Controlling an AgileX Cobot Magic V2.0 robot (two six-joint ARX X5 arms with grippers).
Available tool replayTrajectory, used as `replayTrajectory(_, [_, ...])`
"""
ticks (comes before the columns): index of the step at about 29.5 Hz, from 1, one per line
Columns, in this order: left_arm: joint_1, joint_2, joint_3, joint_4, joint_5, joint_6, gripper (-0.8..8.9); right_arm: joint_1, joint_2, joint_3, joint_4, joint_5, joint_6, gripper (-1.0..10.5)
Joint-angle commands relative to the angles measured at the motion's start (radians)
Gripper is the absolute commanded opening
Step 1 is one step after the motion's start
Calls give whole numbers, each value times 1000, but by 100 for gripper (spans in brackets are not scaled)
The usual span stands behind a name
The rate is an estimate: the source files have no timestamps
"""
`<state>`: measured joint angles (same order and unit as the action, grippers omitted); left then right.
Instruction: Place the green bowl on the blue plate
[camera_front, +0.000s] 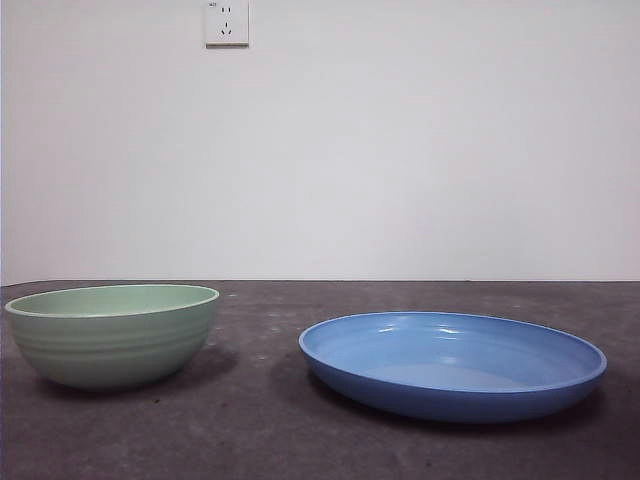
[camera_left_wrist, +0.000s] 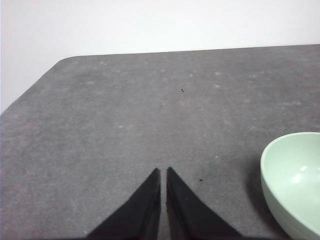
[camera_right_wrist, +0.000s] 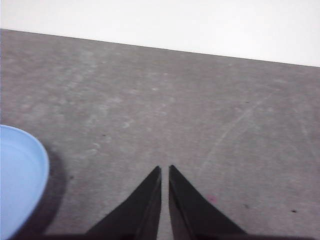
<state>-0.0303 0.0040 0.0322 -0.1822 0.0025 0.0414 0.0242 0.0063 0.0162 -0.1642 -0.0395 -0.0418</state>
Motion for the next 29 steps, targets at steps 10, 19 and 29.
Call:
replayTrajectory(10, [-8,13,17,-5,0,-109,18,1,-2,40,21,-24,238,12])
replayTrajectory(19, [-38,183,220,-5,0,-185,18,19,116,281,-53,-20,365,11])
replayTrajectory(29, [-50,534,642,-143,114,-220,18,27,370,616,-233,-269,360,12])
